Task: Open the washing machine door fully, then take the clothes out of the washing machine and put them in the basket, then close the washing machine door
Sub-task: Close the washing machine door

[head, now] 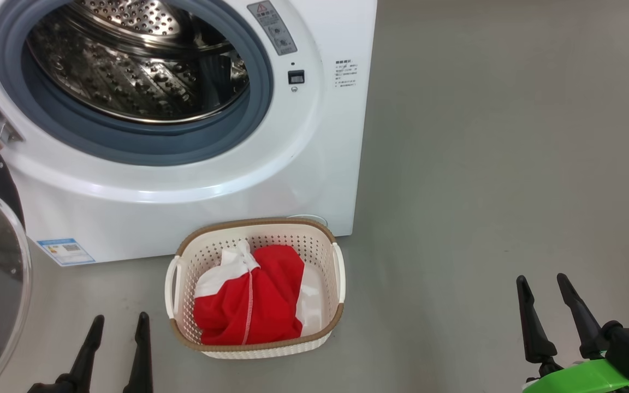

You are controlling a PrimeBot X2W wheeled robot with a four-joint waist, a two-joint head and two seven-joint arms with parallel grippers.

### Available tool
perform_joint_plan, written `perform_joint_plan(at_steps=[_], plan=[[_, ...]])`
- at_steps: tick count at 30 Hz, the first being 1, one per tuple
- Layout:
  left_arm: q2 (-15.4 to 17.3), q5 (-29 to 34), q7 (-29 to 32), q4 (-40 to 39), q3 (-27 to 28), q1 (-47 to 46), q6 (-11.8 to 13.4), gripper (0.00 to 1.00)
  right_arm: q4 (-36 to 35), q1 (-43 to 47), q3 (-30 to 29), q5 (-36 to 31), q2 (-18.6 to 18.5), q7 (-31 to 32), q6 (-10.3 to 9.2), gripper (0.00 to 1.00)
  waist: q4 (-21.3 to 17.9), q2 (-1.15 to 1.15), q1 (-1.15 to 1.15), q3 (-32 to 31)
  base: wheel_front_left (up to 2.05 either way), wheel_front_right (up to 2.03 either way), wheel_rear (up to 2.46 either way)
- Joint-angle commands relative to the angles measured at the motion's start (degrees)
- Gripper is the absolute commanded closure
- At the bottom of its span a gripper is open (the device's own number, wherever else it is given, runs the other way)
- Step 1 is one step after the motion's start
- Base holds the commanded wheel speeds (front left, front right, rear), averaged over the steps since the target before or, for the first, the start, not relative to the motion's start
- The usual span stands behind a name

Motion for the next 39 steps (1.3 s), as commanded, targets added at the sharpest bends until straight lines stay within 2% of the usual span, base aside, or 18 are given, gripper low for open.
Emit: perform_joint_plan(at_steps=[1,11,17,26,39], plan=[[0.45,-0.39,-0.47,-1.44,1.69,-0.7,-0.32,0.0,-1.2,0.0,1.35,0.03,-0.77,-0.36,0.26,0.0,0.01,0.0,0.0,-0.06,0.0,0.0,0.0],[0.45,-1.4,-0.47,-1.21,1.41,-0.81,-0.32,0.0,-1.32,0.24,1.41,-0.08,-0.77,-0.36,0.26,0.0,0.51,0.0,0.0,0.03,0.0,0.0,0.0],[0.45,-2.32,-0.47,0.26,1.17,-1.07,-0.32,0.0,-1.12,0.04,1.81,-0.63,-0.77,-0.36,0.26,0.0,2.87,0.0,0.0,0.17,0.0,0.0,0.0],[0.45,-4.75,-0.47,1.81,1.2,-0.5,0.08,0.0,-0.29,-0.1,3.25,-1.18,-1.34,-0.36,0.26,0.0,9.85,0.0,0.0,-0.67,0.0,0.0,0.0],[0.45,-7.36,-0.47,2.15,-2.01,1.12,4.26,0.0,1.39,-0.56,6.11,-0.67,-2.95,-0.36,0.26,0.0,23.8,0.0,0.0,-2.13,0.0,0.0,0.0]])
